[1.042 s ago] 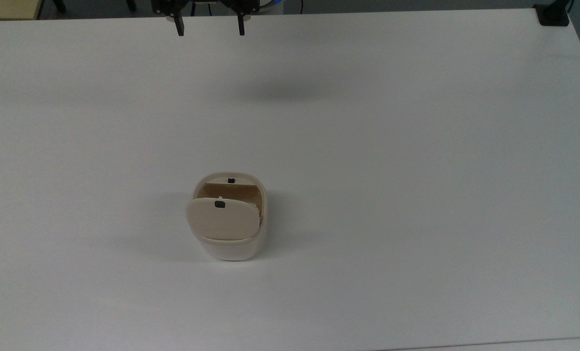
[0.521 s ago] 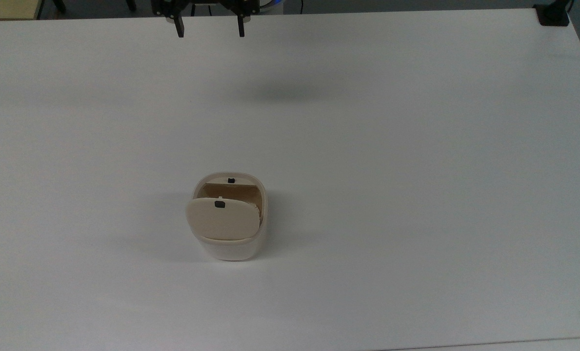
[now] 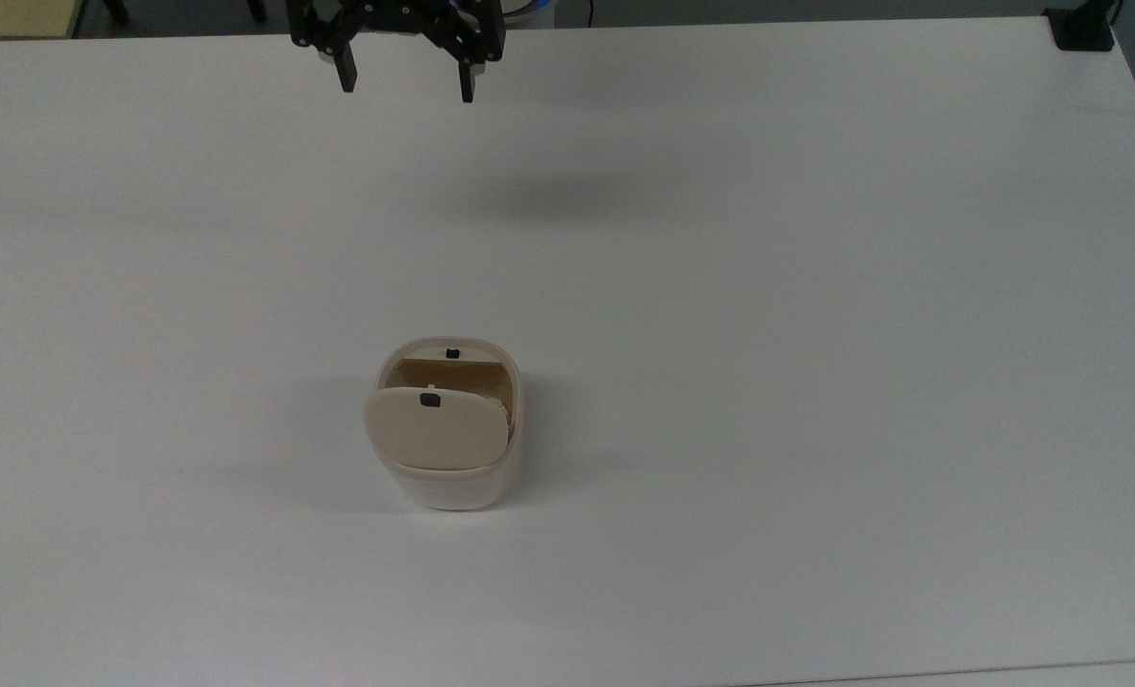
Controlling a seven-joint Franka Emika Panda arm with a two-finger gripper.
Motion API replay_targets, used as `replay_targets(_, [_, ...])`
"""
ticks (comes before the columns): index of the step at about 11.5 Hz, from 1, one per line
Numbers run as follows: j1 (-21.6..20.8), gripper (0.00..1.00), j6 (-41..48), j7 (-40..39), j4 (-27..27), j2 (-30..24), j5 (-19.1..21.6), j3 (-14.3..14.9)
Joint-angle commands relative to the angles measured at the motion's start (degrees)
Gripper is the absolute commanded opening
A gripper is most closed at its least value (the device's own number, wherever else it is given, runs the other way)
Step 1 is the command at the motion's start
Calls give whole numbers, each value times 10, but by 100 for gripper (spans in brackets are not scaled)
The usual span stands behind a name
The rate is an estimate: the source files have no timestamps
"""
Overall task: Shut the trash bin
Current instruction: 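Move the gripper toward the raised lid of the cream trash bin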
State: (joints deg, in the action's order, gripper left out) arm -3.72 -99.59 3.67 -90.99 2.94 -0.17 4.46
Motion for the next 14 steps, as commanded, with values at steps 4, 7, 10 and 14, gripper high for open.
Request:
replay_targets(4, [-1,94,-53,172,48,43,5,1])
replay_targets(7, [-2,87,-138,293,48,57,5,1])
replay_targets(10, [-6,77,-212,365,48,73,4,1])
replay_targets(14, [-12,16,-299,493,77,120,5,2])
